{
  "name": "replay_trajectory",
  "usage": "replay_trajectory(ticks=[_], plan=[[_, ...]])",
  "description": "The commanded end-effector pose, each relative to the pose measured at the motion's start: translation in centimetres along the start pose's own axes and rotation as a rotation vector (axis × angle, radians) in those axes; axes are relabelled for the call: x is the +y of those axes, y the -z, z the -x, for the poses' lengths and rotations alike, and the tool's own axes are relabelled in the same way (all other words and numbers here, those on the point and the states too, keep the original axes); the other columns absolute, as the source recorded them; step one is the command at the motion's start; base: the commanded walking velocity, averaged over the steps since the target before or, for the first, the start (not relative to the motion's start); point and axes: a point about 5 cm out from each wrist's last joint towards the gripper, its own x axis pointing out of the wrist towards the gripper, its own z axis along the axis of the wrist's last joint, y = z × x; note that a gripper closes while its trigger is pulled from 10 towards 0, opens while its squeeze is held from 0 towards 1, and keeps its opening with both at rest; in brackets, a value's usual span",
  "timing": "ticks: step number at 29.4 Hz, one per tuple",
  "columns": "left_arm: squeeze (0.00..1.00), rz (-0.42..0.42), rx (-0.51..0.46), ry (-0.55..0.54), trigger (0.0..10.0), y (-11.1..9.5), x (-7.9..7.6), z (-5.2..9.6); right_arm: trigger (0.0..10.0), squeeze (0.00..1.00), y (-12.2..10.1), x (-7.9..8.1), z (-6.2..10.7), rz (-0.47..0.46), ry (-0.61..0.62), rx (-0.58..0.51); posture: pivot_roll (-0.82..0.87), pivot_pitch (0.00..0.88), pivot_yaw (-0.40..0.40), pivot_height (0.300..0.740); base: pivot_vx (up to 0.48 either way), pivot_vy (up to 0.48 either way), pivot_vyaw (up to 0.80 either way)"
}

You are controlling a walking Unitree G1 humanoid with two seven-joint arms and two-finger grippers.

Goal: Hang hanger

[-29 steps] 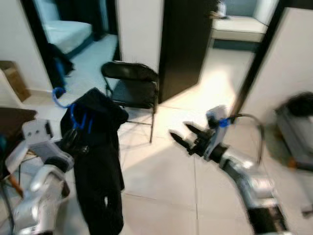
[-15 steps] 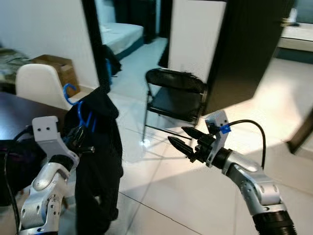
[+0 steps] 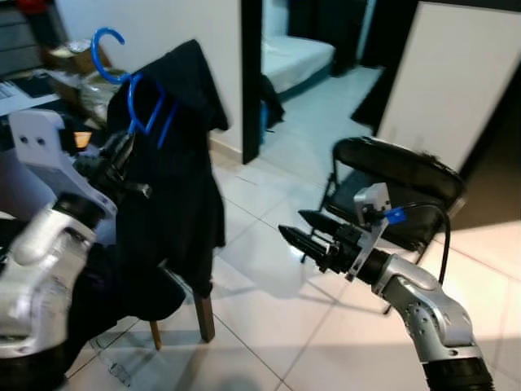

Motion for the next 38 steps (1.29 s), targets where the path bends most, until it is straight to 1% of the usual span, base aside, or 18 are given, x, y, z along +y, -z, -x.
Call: replay_trajectory(ticks=[1, 2, 4, 6, 10, 12, 15, 16, 17, 19, 22, 23, 26, 29, 31, 34, 35, 38], plan=[[0.00, 0.011, -0.108, 0.045, 10.0, -2.5, -0.6, -0.3, 10.0, 0.00, 0.1, 0.3, -0.1, -0.015, -0.021, 0.001, 0.04, 0.000, 0.002, 0.735, 0.480, 0.000, 0.77], [0.00, 0.040, -0.140, 0.051, 10.0, -3.3, -0.7, -0.5, 10.0, 0.00, 0.1, 0.4, -0.1, -0.017, -0.027, 0.001, 0.04, 0.000, 0.002, 0.735, 0.480, 0.000, 0.77], [0.00, 0.040, -0.140, 0.051, 10.0, -3.3, -0.7, -0.5, 10.0, 0.00, 0.1, 0.4, -0.1, -0.017, -0.027, 0.001, 0.04, 0.000, 0.002, 0.735, 0.480, 0.000, 0.77], [0.00, 0.089, -0.181, 0.039, 10.0, -4.6, -0.8, -0.8, 10.0, 0.00, 0.1, 0.5, -0.1, -0.028, -0.043, 0.001, 0.04, 0.000, 0.006, 0.735, 0.480, 0.000, 0.77], [0.00, 0.052, -0.125, 0.005, 10.0, -4.3, -0.3, -0.6, 10.0, 0.00, 0.3, 0.5, 0.0, -0.051, -0.041, 0.014, 0.04, 0.000, 0.007, 0.735, 0.339, 0.000, 0.77], [0.00, 0.014, -0.011, -0.022, 10.0, -3.3, 0.5, -0.2, 10.0, 0.00, 0.4, 0.2, 0.0, -0.082, -0.013, 0.013, 0.05, 0.000, 0.003, 0.735, 0.152, 0.000, 0.38], [0.00, -0.073, 0.205, 0.100, 10.0, -1.9, 0.2, 1.4, 10.0, 0.00, 0.4, 0.0, 0.0, -0.099, 0.008, 0.021, 0.05, 0.000, 0.002, 0.735, 0.000, 0.000, 0.00], [0.00, -0.073, 0.205, 0.100, 10.0, -1.9, 0.2, 1.4, 10.0, 0.00, 0.4, 0.0, 0.0, -0.099, 0.008, 0.021, 0.05, 0.000, 0.002, 0.735, 0.000, 0.000, 0.00], [0.00, -0.111, 0.266, 0.152, 10.0, -1.7, -0.1, 1.9, 10.0, 0.00, 0.4, 0.0, 0.0, -0.097, 0.008, 0.021, 0.06, 0.000, 0.001, 0.735, 0.000, 0.000, 0.00], [0.00, -0.130, 0.288, 0.157, 10.0, -2.1, 0.2, 2.1, 10.0, 0.00, 0.3, 0.0, 0.0, -0.097, 0.003, 0.020, 0.06, 0.000, 0.001, 0.735, 0.000, 0.000, 0.00], [0.00, -0.182, 0.249, 0.078, 10.0, -4.6, 1.9, 1.9, 10.0, 0.00, 0.2, 0.4, -0.1, -0.092, -0.023, 0.025, 0.07, 0.000, 0.005, 0.735, 0.000, 0.000, 0.00], [0.00, -0.182, 0.249, 0.078, 10.0, -4.6, 1.9, 1.9, 10.0, 0.00, 0.2, 0.4, -0.1, -0.092, -0.023, 0.025, 0.07, 0.000, 0.005, 0.735, 0.000, 0.000, 0.00], [0.00, -0.240, 0.217, 0.022, 10.0, -6.8, 3.2, 1.7, 10.0, 0.00, 0.1, 0.7, -0.1, -0.069, -0.051, 0.019, 0.07, 0.000, 0.005, 0.735, 0.000, 0.000, 0.00], [0.00, -0.250, 0.214, 0.021, 10.0, -7.4, 3.3, 1.7, 10.0, 0.00, 0.1, 1.0, -0.1, -0.033, -0.068, 0.033, 0.08, 0.000, 0.007, 0.735, 0.000, 0.000, 0.53], [0.00, -0.244, 0.216, 0.054, 10.0, -7.7, 3.0, 1.8, 10.0, 0.00, 0.3, 1.5, -0.1, 0.000, -0.093, 0.052, 0.08, 0.000, 0.009, 0.735, 0.000, 0.000, 0.80], [0.00, -0.212, 0.251, 0.139, 10.0, -6.6, 1.8, 2.1, 10.0, 0.00, 0.3, 1.6, -0.1, -0.002, -0.105, 0.052, 0.08, 0.000, 0.009, 0.735, 0.000, 0.000, 0.80], [0.00, -0.212, 0.251, 0.139, 10.0, -6.6, 1.8, 2.1, 10.0, 0.00, 0.3, 1.6, -0.1, -0.002, -0.105, 0.052, 0.08, 0.000, 0.009, 0.735, 0.000, 0.000, 0.80], [0.00, -0.182, 0.251, 0.248, 10.0, -6.1, 0.1, 2.1, 10.0, 0.00, 0.3, 1.7, -0.1, -0.002, -0.109, 0.058, 0.07, 0.000, 0.010, 0.735, 0.000, 0.000, 0.80]])
